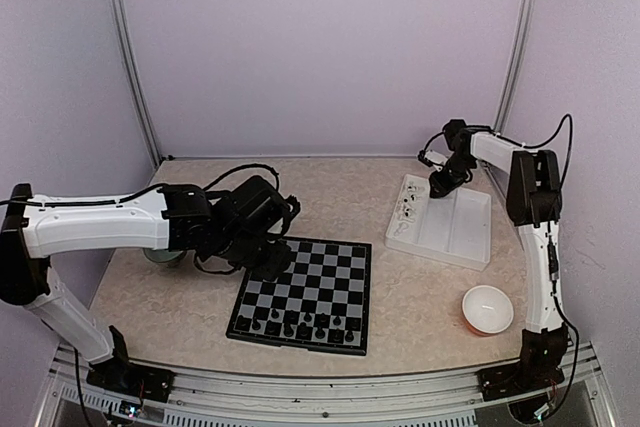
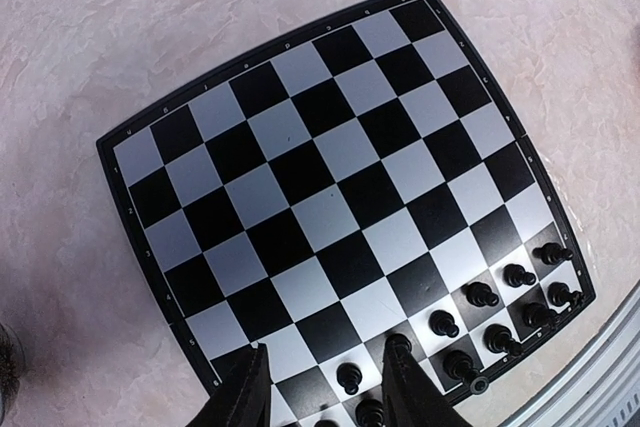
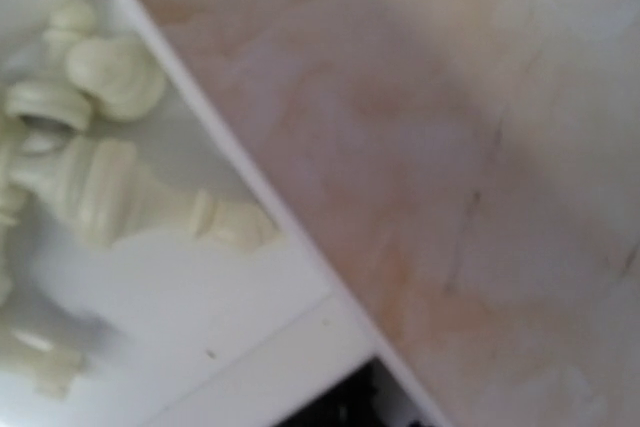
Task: Set up the chess pieces on the board
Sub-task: Pick up the pawn from the storage box.
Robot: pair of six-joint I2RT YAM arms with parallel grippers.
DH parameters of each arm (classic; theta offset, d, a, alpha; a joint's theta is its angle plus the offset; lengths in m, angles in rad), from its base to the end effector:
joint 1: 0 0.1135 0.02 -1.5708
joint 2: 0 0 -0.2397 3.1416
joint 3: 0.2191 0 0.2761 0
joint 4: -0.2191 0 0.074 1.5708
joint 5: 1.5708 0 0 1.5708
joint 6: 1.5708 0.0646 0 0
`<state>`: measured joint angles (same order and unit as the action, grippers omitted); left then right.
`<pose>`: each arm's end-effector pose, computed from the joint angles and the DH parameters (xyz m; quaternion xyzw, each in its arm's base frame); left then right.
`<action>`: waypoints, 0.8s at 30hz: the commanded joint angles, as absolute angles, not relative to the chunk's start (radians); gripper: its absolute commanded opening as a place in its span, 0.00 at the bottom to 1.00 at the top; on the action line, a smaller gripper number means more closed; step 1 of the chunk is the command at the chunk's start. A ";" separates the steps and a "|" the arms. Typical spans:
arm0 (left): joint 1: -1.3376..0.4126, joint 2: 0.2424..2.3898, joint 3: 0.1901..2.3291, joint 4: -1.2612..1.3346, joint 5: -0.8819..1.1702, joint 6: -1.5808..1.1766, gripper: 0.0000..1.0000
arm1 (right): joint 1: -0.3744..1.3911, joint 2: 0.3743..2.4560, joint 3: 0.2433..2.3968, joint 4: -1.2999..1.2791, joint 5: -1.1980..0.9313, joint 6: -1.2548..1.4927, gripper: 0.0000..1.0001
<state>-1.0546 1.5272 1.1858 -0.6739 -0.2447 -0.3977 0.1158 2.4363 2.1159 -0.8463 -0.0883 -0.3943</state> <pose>0.1892 -0.3016 0.2032 0.2762 0.9143 -0.0929 0.2814 0.5274 0.0671 0.1138 -0.2555 0.9448 0.0150 0.2045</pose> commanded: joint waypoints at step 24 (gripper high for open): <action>-1.058 1.557 1.208 -0.627 -0.235 -0.392 0.39 | 0.127 2.408 2.026 -0.764 -0.230 -0.430 0.16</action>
<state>-1.0546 1.5459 1.1847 -0.6498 -0.2428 -0.3996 0.1158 2.4573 2.0918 -0.7673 -0.2050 -0.4297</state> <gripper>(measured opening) 0.394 0.170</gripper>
